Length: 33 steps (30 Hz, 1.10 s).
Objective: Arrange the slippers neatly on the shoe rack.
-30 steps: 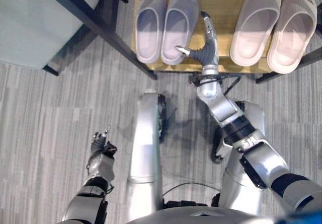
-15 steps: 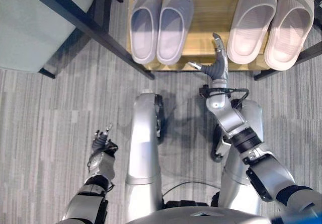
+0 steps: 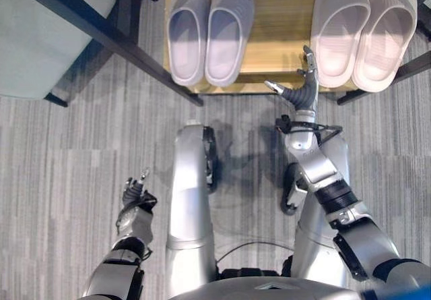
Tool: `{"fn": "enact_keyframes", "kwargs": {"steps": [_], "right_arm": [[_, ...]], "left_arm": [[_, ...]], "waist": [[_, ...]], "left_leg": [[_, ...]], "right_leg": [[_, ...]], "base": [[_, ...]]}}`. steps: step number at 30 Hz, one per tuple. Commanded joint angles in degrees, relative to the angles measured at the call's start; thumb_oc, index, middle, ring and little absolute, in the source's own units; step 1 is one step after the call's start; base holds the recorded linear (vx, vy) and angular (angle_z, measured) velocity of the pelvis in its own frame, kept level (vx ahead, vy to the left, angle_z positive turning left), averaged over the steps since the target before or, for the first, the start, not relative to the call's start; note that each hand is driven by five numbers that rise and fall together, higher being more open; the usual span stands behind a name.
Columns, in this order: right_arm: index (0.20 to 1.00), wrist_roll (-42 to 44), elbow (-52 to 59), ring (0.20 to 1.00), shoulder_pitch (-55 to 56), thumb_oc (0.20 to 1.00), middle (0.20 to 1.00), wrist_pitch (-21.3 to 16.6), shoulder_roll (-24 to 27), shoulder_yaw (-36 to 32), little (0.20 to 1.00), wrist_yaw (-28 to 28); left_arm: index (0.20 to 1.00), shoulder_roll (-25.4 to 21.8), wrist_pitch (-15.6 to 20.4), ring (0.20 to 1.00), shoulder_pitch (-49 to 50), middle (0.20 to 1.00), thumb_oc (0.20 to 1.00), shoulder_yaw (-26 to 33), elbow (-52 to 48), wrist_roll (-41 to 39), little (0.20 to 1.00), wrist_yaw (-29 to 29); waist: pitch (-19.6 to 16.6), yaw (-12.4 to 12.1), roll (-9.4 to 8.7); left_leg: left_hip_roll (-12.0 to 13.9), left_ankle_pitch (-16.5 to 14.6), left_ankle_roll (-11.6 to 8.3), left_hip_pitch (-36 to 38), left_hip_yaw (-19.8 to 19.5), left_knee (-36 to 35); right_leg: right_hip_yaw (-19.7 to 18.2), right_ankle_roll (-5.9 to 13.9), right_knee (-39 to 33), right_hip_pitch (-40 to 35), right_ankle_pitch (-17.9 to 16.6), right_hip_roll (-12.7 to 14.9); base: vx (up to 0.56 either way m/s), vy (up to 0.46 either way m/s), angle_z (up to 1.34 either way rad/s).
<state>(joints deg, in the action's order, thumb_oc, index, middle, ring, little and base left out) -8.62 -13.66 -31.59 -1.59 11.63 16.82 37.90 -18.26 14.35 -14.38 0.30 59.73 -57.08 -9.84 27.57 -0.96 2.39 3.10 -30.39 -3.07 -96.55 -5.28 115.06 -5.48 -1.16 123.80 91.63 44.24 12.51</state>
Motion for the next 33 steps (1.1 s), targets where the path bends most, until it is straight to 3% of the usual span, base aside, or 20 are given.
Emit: {"fn": "enact_keyframes", "kwargs": {"steps": [1,24,33], "right_arm": [[1.000,0.25,9.23,1.000,-0.70,1.000,1.000,-2.59,1.07,-0.58,1.000,1.11],[1.000,5.32,13.10,1.000,2.22,1.000,1.000,-4.00,3.30,-6.31,1.000,2.57],[1.000,6.73,11.53,1.000,-2.88,1.000,1.000,-5.37,4.86,-3.80,1.000,-2.68]], "left_arm": [[1.000,-0.41,1.60,1.000,3.66,1.000,1.000,-0.49,-0.90,1.46,1.000,-0.39],[1.000,-1.79,0.95,1.000,5.35,1.000,1.000,1.16,-1.27,1.82,1.000,0.14],[1.000,-2.95,0.39,1.000,2.55,1.000,1.000,2.88,-0.09,2.45,1.000,1.80]], "waist": [[2.22,-0.76,-0.64],[2.22,0.14,-1.18],[2.22,-0.11,-0.77]], "left_leg": [[-2.19,-7.41,1.90,6.59,-2.63,-1.72],[-2.21,-7.13,1.62,6.59,-2.68,-1.74],[-2.25,-5.69,1.10,6.59,-1.85,-5.47]], "right_leg": [[-8.60,-3.07,-3.14,-1.68,-5.84,-1.89],[-9.06,-3.06,-2.47,-1.68,-5.67,-2.51],[-9.23,-2.76,-5.55,-1.68,-6.79,-2.42]], "base": [[0.00,0.000,0.00],[0.00,0.000,0.00],[-0.01,0.001,0.01]]}}
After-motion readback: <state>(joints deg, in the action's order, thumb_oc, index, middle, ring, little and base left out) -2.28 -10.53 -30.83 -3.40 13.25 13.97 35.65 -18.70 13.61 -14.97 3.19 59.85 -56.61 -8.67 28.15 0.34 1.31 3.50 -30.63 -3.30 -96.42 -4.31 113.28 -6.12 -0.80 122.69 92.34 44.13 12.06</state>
